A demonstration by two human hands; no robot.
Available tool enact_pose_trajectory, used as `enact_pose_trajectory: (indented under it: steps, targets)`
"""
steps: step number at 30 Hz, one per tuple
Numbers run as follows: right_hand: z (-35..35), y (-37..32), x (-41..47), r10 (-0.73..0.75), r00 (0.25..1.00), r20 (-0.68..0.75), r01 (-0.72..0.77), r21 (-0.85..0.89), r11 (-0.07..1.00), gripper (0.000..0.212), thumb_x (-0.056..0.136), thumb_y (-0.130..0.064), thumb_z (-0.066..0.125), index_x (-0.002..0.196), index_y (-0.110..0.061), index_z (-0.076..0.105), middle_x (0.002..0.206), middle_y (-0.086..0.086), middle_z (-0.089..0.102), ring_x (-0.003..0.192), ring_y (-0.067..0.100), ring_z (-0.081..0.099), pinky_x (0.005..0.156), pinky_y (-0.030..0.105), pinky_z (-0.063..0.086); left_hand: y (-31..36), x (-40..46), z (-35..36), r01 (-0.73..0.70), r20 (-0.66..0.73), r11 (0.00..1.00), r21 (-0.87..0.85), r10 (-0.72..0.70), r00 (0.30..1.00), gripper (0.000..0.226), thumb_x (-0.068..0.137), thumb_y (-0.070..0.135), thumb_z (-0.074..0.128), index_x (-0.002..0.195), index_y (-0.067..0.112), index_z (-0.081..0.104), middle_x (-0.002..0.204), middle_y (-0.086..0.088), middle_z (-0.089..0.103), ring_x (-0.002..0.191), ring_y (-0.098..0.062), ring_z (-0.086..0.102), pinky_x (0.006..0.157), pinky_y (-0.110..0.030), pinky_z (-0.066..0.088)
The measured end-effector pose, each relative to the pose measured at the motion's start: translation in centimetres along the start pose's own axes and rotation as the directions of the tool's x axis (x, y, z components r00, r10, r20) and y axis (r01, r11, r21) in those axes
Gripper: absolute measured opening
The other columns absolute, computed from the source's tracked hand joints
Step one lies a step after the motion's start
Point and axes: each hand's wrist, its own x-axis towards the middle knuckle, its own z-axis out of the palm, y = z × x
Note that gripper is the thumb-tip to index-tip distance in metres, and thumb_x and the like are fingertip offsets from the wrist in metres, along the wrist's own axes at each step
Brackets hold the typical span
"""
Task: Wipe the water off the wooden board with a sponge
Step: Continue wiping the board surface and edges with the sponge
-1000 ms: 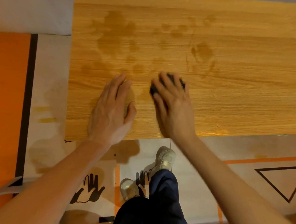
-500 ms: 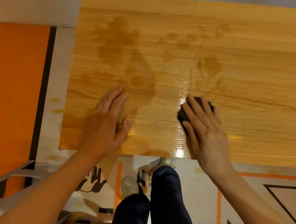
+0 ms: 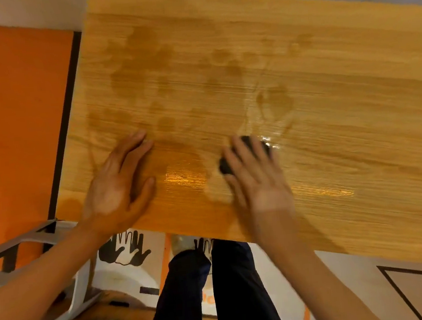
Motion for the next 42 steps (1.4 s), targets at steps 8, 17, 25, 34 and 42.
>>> enact_pose_trajectory:
  steps: [8,17,25,34,42]
  targets:
    - [0.6,-2.9,1.8,0.180,0.982,-0.052,-0.180,0.008,0.984,0.039,0.097,-0.020,0.052,0.134,-0.011,0.056,0.148,0.009,0.046,0.141,0.034,0.033,0.118,0.050,0.016,0.3,0.1,0.0,0.031,-0.001,0.999,0.015,-0.031,1.000,0.063,0.097,0.039,0.045,0.151,0.007,0.039,0.160,-0.008,0.032,0.147,-0.030,0.036,0.109,-0.047,0.041]
    - [-1.8,1.9,1.0,0.112,0.993,0.037,-0.113,0.027,0.993,0.042,0.102,-0.025,0.045,0.143,-0.016,0.047,0.154,0.001,0.036,0.147,0.023,0.023,0.121,0.046,0.014,1.3,1.9,-0.9,0.087,0.003,0.996,-0.018,-0.087,0.996,0.060,0.100,0.039,0.046,0.152,0.010,0.040,0.161,-0.001,0.029,0.146,-0.021,0.032,0.113,-0.058,0.039]
    - [-3.8,4.7,-2.0,0.300,0.954,-0.029,-0.298,0.057,0.953,0.043,0.102,-0.020,0.040,0.144,-0.016,0.043,0.155,0.004,0.034,0.149,0.025,0.016,0.122,0.044,0.005,-0.6,10.1,-0.7,0.083,-0.139,0.997,-0.004,-0.083,0.987,0.050,0.106,0.027,0.043,0.150,0.003,0.040,0.159,-0.016,0.034,0.149,-0.031,0.032,0.124,-0.049,0.027]
    - [-3.4,8.6,9.4,0.358,0.928,-0.102,-0.358,0.020,0.933,0.043,0.105,-0.026,0.032,0.146,-0.014,0.042,0.156,0.005,0.033,0.148,0.028,0.018,0.121,0.049,0.009,-0.6,10.5,-0.6,0.118,-0.122,0.993,0.019,-0.115,0.986,0.051,0.105,0.027,0.040,0.152,0.007,0.037,0.163,-0.011,0.029,0.153,-0.029,0.025,0.121,-0.057,0.027]
    - [-2.7,2.7,0.5,0.136,0.987,0.089,-0.134,-0.025,0.991,0.047,0.103,-0.028,0.031,0.148,-0.014,0.038,0.157,0.002,0.031,0.148,0.024,0.017,0.122,0.045,0.008,-0.8,10.6,-0.6,0.137,-0.111,0.991,0.003,-0.136,0.985,0.052,0.105,0.028,0.042,0.153,0.009,0.038,0.165,-0.008,0.028,0.154,-0.025,0.023,0.121,-0.056,0.029]
